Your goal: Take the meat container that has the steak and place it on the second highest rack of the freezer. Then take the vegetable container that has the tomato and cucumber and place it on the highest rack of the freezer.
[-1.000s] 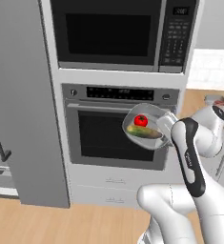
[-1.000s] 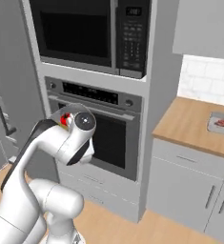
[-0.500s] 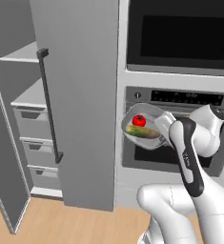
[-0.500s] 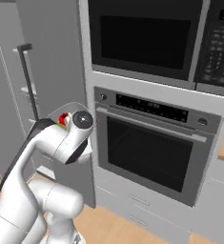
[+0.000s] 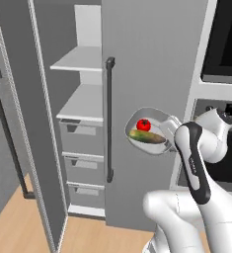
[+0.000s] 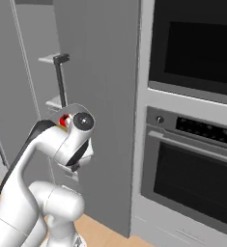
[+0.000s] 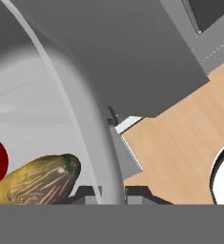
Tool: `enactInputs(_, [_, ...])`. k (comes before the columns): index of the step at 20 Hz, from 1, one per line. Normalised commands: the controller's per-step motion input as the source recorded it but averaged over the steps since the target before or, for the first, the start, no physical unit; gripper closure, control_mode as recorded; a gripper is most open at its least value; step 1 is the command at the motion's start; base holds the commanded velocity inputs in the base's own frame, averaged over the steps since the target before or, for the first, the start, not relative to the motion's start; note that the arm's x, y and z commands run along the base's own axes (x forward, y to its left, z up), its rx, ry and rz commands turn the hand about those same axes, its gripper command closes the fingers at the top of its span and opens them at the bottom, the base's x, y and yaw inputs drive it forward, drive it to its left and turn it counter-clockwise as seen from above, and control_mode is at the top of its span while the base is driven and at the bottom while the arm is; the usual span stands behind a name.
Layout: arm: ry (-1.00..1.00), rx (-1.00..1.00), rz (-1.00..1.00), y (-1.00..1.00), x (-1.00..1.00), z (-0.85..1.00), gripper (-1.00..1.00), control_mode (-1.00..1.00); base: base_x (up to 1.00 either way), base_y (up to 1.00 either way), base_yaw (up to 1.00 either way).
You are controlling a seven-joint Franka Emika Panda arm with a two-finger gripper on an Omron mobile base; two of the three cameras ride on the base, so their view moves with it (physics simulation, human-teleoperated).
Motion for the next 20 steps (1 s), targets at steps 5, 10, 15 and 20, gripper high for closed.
enactInputs(5, [0.0,0.0,0.0,0.0,0.0,0.0,1.0,1.0,0.5,1.0,0.0])
enactInputs(10, [0.0,0.0,0.0,0.0,0.0,0.0,1.0,1.0,0.5,0.93,-0.46])
enactInputs(15, [0.0,0.0,0.0,0.0,0.0,0.0,1.0,1.0,0.28,0.34,-0.41])
enactInputs(20, [0.0,0.0,0.0,0.0,0.0,0.0,1.0,1.0,0.32,0.55,-0.07])
